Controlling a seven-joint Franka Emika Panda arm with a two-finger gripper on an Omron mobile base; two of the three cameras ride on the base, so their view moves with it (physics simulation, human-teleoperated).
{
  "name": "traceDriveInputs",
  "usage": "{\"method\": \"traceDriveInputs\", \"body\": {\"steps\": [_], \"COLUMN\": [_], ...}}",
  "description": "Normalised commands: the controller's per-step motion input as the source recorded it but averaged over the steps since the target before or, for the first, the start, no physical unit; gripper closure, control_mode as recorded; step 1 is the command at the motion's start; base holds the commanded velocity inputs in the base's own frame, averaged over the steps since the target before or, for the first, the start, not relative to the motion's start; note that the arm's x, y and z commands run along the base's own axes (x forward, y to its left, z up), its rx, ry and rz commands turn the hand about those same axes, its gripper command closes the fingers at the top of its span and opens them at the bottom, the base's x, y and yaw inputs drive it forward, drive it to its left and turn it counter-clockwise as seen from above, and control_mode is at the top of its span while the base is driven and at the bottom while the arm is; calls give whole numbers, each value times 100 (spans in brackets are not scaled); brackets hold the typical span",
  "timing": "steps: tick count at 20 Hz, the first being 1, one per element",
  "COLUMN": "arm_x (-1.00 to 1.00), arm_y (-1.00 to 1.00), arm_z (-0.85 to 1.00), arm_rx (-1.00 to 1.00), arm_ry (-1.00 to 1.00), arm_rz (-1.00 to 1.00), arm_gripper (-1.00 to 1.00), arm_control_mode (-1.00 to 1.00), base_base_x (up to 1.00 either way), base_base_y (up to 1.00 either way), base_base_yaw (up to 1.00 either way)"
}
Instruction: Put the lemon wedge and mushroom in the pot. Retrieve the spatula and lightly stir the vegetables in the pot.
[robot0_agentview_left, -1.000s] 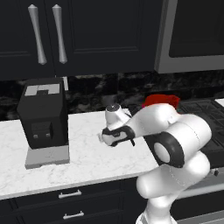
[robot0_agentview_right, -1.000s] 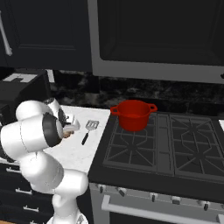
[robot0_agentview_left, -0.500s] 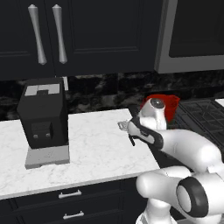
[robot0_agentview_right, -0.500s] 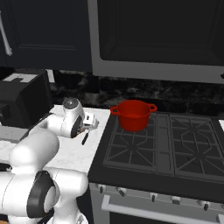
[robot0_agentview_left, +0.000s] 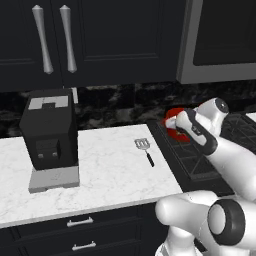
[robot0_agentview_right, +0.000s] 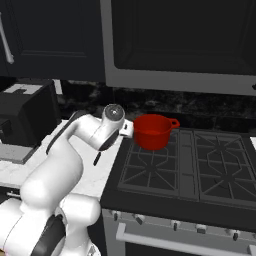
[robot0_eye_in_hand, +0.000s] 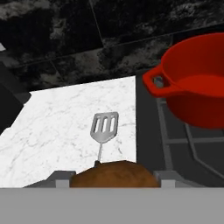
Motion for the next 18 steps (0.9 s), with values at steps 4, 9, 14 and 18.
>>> {"method": "traceDriveInputs", "body": {"steps": [4, 9, 14, 18], "arm_x": [44, 61, 52, 44], "arm_y": [-53, -45, -39, -25], "arm_z": [7, 0, 0, -18], "arm_rx": [11, 8, 3, 0], "arm_ry": [-1, 0, -6, -9], "arm_rz": [0, 0, 0, 0], "arm_gripper": [100, 100, 100, 100], "arm_control_mode": [-100, -100, -100, -100], "base_base_x": [0, 0, 0, 0], "base_base_y": [0, 0, 0, 0], "base_base_yaw": [0, 0, 0, 0]}}
